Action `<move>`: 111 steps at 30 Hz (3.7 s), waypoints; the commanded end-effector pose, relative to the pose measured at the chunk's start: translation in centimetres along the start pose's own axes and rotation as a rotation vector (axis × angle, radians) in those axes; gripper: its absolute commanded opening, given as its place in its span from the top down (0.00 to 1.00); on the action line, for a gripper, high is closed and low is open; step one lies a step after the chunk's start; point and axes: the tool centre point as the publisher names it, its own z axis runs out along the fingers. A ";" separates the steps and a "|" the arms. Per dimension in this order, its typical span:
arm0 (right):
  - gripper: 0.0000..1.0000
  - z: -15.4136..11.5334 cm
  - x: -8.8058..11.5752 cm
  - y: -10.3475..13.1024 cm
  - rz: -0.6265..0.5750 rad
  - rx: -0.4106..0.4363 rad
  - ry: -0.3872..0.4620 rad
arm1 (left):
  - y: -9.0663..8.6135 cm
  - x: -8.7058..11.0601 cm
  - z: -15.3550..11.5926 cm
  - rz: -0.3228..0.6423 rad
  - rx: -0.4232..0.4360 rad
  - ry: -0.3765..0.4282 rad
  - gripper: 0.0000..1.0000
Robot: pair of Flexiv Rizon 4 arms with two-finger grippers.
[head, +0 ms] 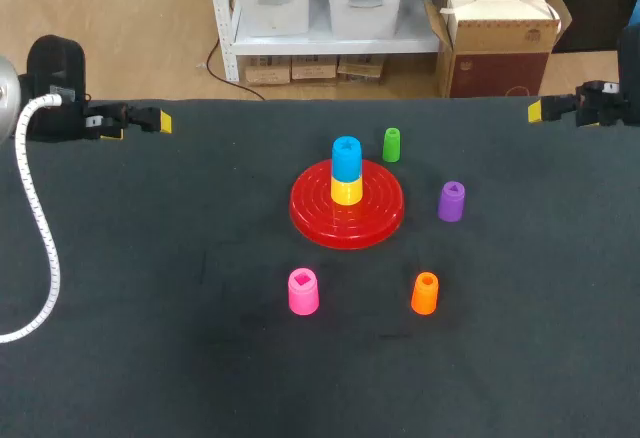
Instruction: Pick up and stack the cylinders on the red base in this order: pink,purple,orange,green
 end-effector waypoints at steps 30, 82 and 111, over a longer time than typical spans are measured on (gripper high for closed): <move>0.00 0.0 0.0 0.0 0.000 -0.001 0.000 | -0.1 -0.1 0.0 -0.001 -0.007 0.006 0.00; 0.00 0.0 0.0 0.0 0.000 -0.001 0.000 | -0.4 -0.5 0.1 0.165 0.113 -0.110 0.00; 0.00 0.0 0.0 0.0 0.000 -0.001 0.000 | -2.0 5.8 -0.3 1.360 1.023 -0.291 0.00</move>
